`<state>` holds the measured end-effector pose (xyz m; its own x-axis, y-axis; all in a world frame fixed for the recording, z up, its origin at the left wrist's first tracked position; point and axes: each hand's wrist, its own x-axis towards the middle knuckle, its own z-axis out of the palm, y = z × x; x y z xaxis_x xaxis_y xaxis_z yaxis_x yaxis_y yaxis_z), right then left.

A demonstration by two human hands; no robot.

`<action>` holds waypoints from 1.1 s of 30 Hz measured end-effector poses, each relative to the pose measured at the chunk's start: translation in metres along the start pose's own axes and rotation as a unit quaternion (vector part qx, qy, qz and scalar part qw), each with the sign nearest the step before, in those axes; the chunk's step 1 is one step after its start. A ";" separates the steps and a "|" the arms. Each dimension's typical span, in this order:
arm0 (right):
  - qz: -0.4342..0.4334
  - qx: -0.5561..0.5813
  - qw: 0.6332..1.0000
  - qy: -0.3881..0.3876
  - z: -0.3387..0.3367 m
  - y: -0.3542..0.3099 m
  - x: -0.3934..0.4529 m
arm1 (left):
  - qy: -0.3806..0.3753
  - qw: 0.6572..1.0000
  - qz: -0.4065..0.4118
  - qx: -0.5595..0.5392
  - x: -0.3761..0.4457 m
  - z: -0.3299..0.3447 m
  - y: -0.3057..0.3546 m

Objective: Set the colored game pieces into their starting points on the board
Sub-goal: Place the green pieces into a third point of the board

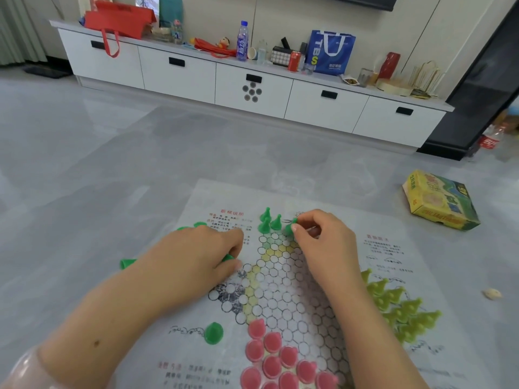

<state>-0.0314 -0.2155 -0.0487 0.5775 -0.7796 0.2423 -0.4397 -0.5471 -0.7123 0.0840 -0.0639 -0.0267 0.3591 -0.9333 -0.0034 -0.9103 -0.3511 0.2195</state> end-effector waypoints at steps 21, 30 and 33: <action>-0.060 0.014 0.997 0.040 0.001 -0.005 -0.004 | 0.135 0.900 -0.157 -0.383 0.003 -0.007 0.010; -0.147 0.220 0.949 -0.171 -0.003 -0.040 -0.022 | 0.038 0.697 -0.213 -0.684 0.002 -0.012 0.012; -0.174 0.207 0.950 -0.156 0.002 -0.036 -0.020 | 0.046 0.738 -0.209 -0.640 0.001 -0.012 0.017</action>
<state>-0.0261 -0.1802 -0.0292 0.8423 -0.4095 0.3504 0.0868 -0.5386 -0.8381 0.0712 -0.0694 -0.0113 0.6192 -0.7342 -0.2784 0.2038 -0.1922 0.9600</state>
